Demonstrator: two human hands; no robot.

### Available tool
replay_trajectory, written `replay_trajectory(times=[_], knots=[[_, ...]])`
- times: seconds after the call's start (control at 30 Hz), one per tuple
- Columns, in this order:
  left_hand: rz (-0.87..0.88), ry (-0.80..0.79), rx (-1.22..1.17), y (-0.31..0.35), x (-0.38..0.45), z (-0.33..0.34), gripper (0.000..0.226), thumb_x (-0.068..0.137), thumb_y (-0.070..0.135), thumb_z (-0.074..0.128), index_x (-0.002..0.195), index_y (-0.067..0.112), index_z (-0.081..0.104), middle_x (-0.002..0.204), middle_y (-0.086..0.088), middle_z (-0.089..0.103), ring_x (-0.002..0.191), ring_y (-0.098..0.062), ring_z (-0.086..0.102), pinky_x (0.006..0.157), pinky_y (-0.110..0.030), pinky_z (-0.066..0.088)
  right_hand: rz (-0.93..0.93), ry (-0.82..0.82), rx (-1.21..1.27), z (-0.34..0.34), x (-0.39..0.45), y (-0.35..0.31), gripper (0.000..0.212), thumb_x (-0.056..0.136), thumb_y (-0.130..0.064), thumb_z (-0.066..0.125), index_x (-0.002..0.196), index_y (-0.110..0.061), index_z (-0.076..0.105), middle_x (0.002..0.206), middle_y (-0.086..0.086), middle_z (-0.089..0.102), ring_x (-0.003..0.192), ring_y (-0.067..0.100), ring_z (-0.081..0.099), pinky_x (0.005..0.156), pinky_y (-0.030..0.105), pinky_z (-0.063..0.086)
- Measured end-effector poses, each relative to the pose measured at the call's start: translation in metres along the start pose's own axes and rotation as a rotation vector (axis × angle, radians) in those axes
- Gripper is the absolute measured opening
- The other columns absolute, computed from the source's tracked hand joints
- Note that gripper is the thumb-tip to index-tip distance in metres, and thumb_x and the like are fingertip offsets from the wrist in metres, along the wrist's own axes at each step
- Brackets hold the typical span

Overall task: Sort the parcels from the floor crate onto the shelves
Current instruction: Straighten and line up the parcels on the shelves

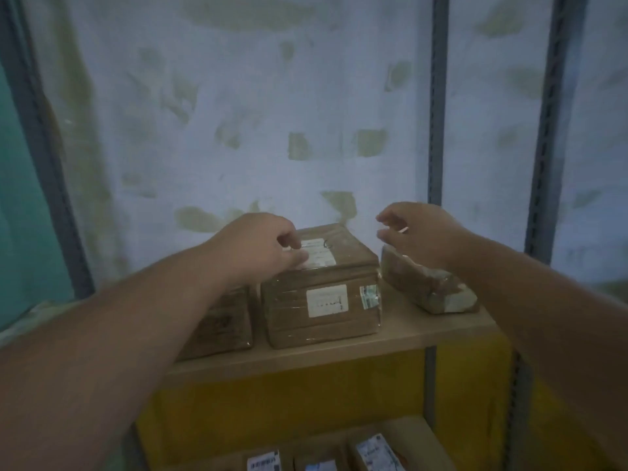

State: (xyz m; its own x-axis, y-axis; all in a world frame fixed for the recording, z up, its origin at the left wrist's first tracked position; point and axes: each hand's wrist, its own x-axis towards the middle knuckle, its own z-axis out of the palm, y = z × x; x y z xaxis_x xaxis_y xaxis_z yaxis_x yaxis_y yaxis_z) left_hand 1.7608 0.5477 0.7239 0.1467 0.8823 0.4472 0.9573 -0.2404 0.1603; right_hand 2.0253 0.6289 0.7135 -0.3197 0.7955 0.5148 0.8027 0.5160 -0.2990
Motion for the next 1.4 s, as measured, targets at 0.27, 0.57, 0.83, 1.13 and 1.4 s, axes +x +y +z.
replay_trajectory(times=[0.27,0.57,0.83,1.13,1.4], knots=[[0.24,-0.139,-0.009,0.07,0.088,0.029,0.024,0.093,0.049,0.061,0.108,0.031,0.067,0.109,0.011,0.067,0.095,-0.008,0.06,0.076,-0.028,0.046,0.146,-0.142,-0.265,-0.052,-0.061,0.047,0.049,0.089,-0.051,0.066,0.134,-0.032,0.057,0.134,-0.007,0.055,0.114,0.012,0.053,0.091,0.027,0.042],[0.289,-0.51,0.302,0.138,0.173,0.06,0.041,0.092,0.052,0.062,0.131,0.04,0.059,0.133,0.009,0.056,0.114,-0.014,0.053,0.104,-0.037,0.042,0.152,-0.318,-0.298,-0.043,-0.049,0.094,0.058,0.09,-0.051,0.064,0.142,-0.027,0.05,0.138,-0.001,0.052,0.123,0.02,0.052,0.098,0.032,0.044],[0.368,-0.711,0.394,0.143,0.194,0.104,0.044,0.088,0.052,0.066,0.129,0.037,0.064,0.125,0.01,0.065,0.116,-0.013,0.059,0.102,-0.034,0.043,0.204,-0.286,-0.185,-0.015,-0.048,0.115,0.039,0.081,-0.054,0.073,0.111,-0.029,0.069,0.1,-0.013,0.063,0.085,0.003,0.057,0.073,0.022,0.047],[0.379,-0.691,0.378,0.12,0.192,0.101,0.04,0.083,0.053,0.072,0.119,0.035,0.072,0.112,0.011,0.073,0.104,-0.009,0.065,0.088,-0.026,0.045,0.208,-0.234,-0.155,-0.002,-0.047,0.095,0.052,0.077,-0.055,0.077,0.121,-0.029,0.069,0.114,-0.01,0.064,0.095,0.007,0.059,0.087,0.027,0.054],[0.403,-0.696,0.375,0.106,0.184,0.094,0.04,0.086,0.054,0.068,0.123,0.039,0.068,0.115,0.014,0.071,0.106,-0.007,0.064,0.097,-0.03,0.043,0.213,-0.2,-0.127,0.005,-0.05,0.086,0.052,0.077,-0.053,0.078,0.123,-0.03,0.068,0.119,-0.012,0.064,0.098,0.005,0.058,0.086,0.022,0.049]])
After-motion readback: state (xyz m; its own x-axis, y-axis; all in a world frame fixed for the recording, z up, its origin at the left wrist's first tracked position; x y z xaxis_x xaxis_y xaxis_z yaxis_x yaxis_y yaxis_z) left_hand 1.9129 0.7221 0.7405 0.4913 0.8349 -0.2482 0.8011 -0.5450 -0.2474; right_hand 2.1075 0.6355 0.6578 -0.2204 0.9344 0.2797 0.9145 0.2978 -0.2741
